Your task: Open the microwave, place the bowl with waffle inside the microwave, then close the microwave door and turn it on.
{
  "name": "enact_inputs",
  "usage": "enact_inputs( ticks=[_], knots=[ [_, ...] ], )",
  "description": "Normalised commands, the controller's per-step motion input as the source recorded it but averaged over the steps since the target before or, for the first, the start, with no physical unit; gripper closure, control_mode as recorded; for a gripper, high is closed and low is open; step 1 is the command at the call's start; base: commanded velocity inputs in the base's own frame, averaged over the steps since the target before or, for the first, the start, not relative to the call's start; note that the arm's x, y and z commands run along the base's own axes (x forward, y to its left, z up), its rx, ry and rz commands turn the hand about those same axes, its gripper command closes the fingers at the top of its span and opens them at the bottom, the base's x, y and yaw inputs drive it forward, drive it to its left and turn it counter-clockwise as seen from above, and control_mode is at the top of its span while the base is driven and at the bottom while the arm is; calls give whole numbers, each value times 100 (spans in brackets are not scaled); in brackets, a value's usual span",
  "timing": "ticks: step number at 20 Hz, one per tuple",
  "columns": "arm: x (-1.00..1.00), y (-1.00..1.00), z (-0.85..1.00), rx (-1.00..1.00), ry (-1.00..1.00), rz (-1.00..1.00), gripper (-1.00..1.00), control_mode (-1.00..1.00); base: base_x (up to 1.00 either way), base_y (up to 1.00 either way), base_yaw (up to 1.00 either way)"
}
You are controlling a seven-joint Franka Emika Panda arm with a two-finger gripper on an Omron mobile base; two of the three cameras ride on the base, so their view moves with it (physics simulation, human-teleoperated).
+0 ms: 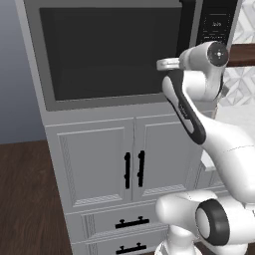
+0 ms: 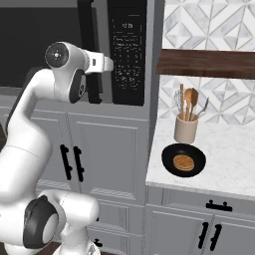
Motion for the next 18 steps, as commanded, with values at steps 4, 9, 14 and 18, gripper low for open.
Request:
enact_inputs(
  ticks=[4,9,14,18],
  knots=[
    [81,0,-16,1,0,-2,-100,-100,0,0,0],
    [50,0,-9,0,0,-1,100,-100,0,0,0],
    [0,0,0,0,0,0,100,-100,0,0,0],
    [-51,20,0,0,0,-4,100,-100,0,0,0]
  ],
)
